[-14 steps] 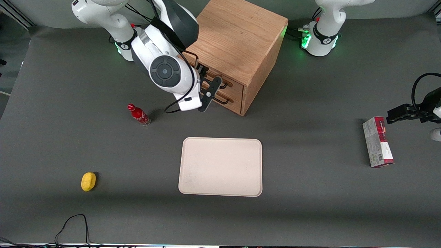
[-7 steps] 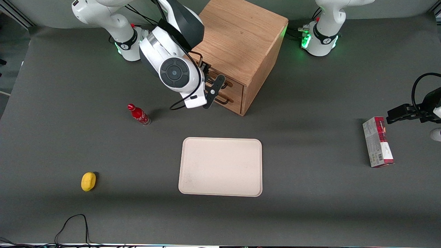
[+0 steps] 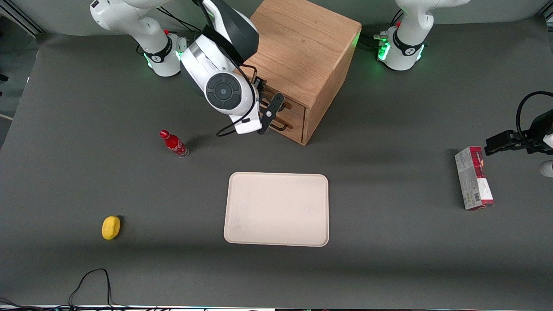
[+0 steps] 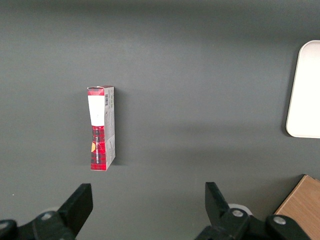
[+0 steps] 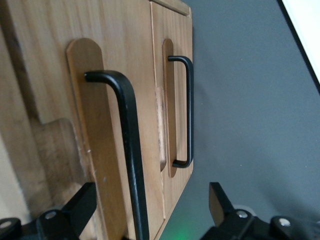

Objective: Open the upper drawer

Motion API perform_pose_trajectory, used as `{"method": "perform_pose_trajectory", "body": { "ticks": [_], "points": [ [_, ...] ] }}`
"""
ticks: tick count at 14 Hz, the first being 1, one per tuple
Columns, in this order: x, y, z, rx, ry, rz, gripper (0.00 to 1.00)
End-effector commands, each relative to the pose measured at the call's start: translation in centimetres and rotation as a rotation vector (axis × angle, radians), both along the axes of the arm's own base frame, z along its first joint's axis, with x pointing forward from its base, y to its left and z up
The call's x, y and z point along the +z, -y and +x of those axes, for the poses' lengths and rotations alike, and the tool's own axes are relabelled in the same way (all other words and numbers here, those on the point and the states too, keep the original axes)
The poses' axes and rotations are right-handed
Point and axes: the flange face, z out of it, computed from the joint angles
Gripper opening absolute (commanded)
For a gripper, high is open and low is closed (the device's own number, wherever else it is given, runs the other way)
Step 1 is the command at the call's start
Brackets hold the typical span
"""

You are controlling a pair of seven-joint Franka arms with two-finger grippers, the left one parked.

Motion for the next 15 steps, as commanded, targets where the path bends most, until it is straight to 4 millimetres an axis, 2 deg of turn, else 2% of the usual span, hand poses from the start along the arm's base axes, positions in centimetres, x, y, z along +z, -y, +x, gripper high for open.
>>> {"method": "perform_pose_trajectory", "body": {
  "ticks": [1,5,15],
  "points": [
    [-0.1,0.3,-1.3,0.002,0.0,0.029,1.0],
    [-0.6,0.4,-1.4,0.003,0.006,0.032,1.0],
    [0.1,1.1,-0.3,-0.014,0.026,0.044,1.0]
  ]
}}
